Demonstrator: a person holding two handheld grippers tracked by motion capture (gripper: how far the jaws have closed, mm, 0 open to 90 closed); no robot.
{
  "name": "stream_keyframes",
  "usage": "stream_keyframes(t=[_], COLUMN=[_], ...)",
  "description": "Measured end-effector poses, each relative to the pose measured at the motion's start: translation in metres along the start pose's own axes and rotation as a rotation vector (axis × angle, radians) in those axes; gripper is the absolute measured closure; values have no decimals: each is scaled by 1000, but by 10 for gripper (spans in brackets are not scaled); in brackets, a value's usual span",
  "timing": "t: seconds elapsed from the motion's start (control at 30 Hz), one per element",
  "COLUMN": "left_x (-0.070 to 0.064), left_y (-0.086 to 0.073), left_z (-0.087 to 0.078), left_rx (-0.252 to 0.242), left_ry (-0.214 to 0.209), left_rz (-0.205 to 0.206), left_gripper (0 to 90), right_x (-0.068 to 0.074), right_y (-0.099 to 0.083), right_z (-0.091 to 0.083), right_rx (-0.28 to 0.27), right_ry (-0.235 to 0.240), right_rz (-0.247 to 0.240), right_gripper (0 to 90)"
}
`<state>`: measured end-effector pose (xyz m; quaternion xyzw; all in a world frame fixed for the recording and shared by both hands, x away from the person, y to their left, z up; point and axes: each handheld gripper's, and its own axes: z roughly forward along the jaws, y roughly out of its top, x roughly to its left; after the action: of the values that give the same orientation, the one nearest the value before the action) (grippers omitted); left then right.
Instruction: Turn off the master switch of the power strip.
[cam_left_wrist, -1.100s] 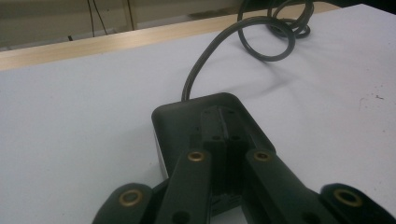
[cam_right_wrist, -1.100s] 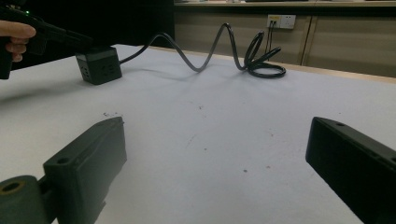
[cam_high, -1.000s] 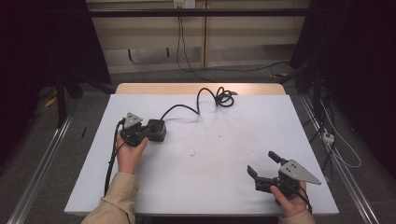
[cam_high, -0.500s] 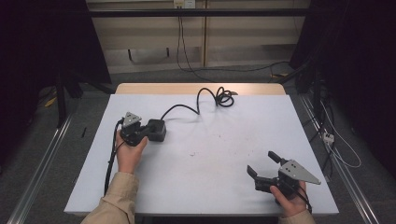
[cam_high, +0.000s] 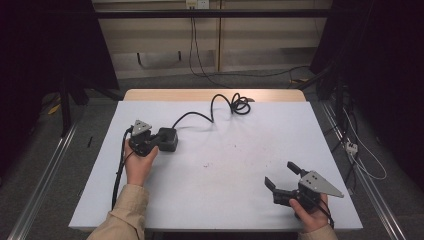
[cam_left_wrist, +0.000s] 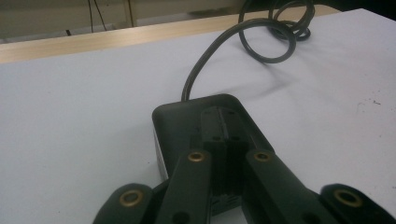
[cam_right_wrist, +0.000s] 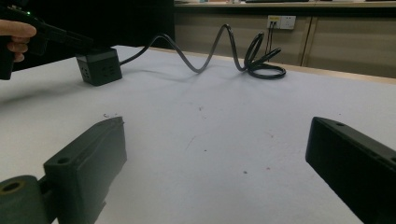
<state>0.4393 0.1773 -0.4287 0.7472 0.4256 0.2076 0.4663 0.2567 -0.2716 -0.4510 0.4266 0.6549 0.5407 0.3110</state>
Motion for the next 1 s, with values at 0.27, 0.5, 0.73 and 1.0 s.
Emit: stream_keyframes(t=[0.27, 0.5, 0.73, 1.0], left_x=[-3, -2, -3, -4], left_y=[3, 3, 3, 5], left_z=[-1, -2, -1, -3], left_rx=[-1, -3, -4, -11], left_ry=[8, 4, -10, -23], left_rz=[14, 10, -2, -28], left_gripper=[900, 900, 900, 794], right_x=[0, 0, 0, 0], right_y=[0, 0, 0, 1], right_z=[1, 2, 2, 1], right_rx=[0, 1, 0, -1], right_ry=[3, 4, 4, 5], right_rz=[-3, -1, -1, -5], right_gripper=[45, 46, 46, 46])
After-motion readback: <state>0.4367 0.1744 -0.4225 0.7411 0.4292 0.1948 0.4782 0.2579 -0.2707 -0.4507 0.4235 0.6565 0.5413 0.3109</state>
